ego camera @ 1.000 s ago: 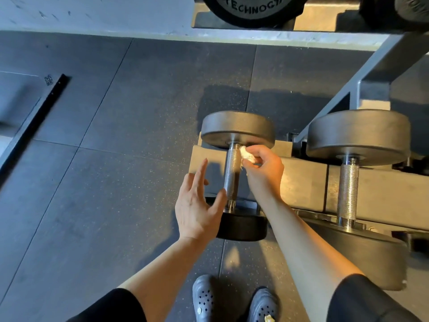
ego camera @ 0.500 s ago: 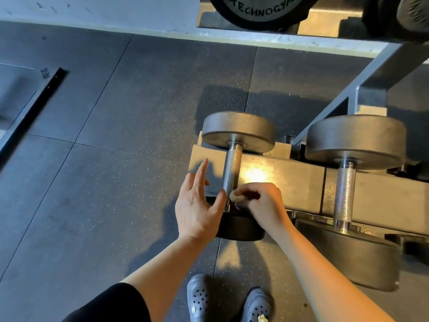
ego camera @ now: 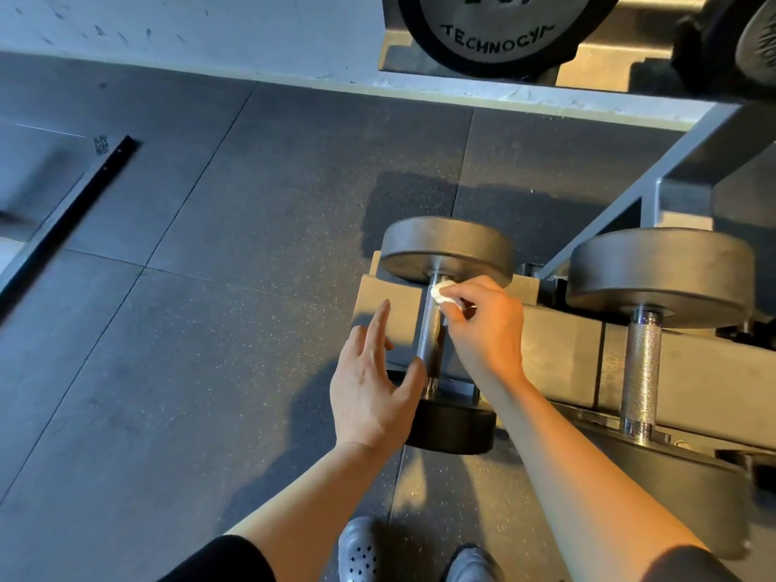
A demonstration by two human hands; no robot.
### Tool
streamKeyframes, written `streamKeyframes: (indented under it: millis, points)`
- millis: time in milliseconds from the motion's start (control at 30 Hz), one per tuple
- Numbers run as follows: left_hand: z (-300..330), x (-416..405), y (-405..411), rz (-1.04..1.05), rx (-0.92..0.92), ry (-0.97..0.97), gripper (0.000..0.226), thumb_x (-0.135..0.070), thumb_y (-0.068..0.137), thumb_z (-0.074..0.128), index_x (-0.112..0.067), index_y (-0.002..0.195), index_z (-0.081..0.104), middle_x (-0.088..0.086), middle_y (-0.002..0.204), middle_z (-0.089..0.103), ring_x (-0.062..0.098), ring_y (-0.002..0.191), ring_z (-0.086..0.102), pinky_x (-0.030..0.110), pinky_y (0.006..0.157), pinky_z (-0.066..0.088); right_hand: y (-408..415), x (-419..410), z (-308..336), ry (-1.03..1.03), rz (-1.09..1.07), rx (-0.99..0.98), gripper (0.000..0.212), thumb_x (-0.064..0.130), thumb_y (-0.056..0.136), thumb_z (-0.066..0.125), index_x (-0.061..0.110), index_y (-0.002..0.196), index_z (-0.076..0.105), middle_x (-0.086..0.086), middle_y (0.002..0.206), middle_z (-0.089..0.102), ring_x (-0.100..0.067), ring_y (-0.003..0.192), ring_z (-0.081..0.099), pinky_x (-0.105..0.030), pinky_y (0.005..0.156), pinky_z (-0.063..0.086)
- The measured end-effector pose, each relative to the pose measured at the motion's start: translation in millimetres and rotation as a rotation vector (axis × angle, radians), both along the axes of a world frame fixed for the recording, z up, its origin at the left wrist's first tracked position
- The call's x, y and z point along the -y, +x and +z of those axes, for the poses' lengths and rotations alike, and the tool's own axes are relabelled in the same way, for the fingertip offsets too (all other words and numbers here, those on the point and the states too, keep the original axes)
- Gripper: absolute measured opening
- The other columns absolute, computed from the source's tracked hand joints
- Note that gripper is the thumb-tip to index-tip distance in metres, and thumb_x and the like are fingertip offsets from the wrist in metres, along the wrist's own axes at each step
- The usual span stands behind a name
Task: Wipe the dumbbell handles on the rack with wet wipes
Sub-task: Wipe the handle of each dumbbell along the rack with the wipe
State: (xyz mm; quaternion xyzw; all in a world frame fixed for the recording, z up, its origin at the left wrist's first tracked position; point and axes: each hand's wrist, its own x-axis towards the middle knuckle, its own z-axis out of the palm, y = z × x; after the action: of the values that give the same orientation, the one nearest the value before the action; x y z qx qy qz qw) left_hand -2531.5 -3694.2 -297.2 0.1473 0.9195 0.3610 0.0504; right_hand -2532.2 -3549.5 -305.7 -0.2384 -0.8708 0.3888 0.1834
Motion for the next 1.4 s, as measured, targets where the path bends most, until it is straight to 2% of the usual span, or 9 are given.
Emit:
streamKeyframes:
  millis: [233,567,733,833,933,1100,1167,1267,1400]
  points:
    - [1.8,0.2,0.4,-0.004,0.010,-0.047,0.081,-0.064,0.073,0.031,-0.031,0.146,0.028,-0.013,0.098,0.044,0.001,0.090,0.043,0.021,0.077,0.037,23.7,13.5,6.3,-0.079,0.123,0.107,0.014,0.005,0.075,0.075,0.013,0.086,0.075,0.015,0.083,0.058,0.007,0.070,0.051,-0.002,0.065,0.039]
    - [6.5,-0.4,3.4,0.044,0.040,-0.055,0.069,-0.046,0.086,0.055,-0.028,0.147,0.028,-0.012,0.097,0.043,0.004,0.088,0.043,0.018,0.076,0.036,35.9,16.5,25.9,-0.261,0.228,0.428,0.017,0.002,0.076,0.072,0.018,0.080,0.075,0.007,0.085,0.065,-0.006,0.080,0.058,-0.015,0.070,0.046]
    - [4.9,-0.9,3.4,0.078,0.051,-0.012,0.067,-0.042,0.085,0.055,-0.029,0.146,0.030,-0.013,0.096,0.045,0.003,0.085,0.043,0.017,0.077,0.033,4.8,13.7,35.6,-0.008,0.106,0.069,0.016,0.004,0.082,0.068,0.013,0.094,0.073,0.004,0.091,0.064,0.000,0.078,0.056,-0.001,0.069,0.038]
    - [3.9,-1.1,3.6,0.090,0.070,0.021,0.065,-0.037,0.086,0.056,-0.029,0.145,0.031,-0.010,0.101,0.049,0.007,0.093,0.046,0.019,0.083,0.034,-13.3,9.8,26.8,0.306,0.183,-0.035,0.021,-0.002,0.079,0.068,0.007,0.097,0.073,-0.005,0.098,0.069,-0.017,0.093,0.062,-0.017,0.083,0.045]
    - [3.8,-0.8,2.8,0.102,0.081,0.036,0.067,-0.034,0.085,0.059,-0.027,0.145,0.031,-0.008,0.106,0.051,0.009,0.100,0.047,0.019,0.085,0.033,-12.0,6.0,9.5,0.475,0.368,0.042,0.031,-0.013,0.064,0.073,0.002,0.092,0.073,-0.011,0.097,0.069,-0.025,0.097,0.061,-0.023,0.081,0.049]
    - [4.0,-0.3,3.9,0.122,0.071,0.091,0.064,-0.034,0.084,0.060,-0.022,0.143,0.038,0.001,0.116,0.058,0.018,0.104,0.053,0.029,0.090,0.041,3.3,3.8,5.2,0.417,0.419,0.069,0.031,-0.015,0.065,0.071,0.002,0.091,0.074,-0.009,0.097,0.072,-0.017,0.091,0.054,-0.018,0.080,0.045]
    - [3.3,0.5,3.7,0.122,0.065,0.113,0.062,-0.030,0.084,0.062,-0.020,0.141,0.040,0.002,0.109,0.059,0.017,0.098,0.055,0.025,0.084,0.041,9.4,4.4,10.0,0.376,0.434,0.098,0.031,-0.017,0.069,0.067,0.004,0.091,0.075,-0.007,0.099,0.072,-0.019,0.090,0.054,-0.018,0.080,0.045]
    - [3.4,1.9,3.4,0.137,0.089,0.202,0.061,-0.025,0.083,0.066,-0.018,0.139,0.043,-0.002,0.101,0.055,0.009,0.088,0.052,0.021,0.077,0.043,17.6,9.3,18.1,0.248,0.456,0.197,0.031,-0.015,0.074,0.064,0.007,0.091,0.075,-0.002,0.101,0.072,-0.014,0.091,0.053,-0.003,0.082,0.035]
    - [2.0,4.5,3.7,0.141,0.159,0.294,0.061,-0.019,0.088,0.063,-0.018,0.143,0.037,0.002,0.121,0.053,0.001,0.101,0.041,0.014,0.087,0.033,25.7,15.3,26.4,0.041,0.524,0.382,0.031,-0.012,0.077,0.061,0.012,0.090,0.077,0.004,0.099,0.073,-0.001,0.085,0.052,-0.004,0.078,0.036]
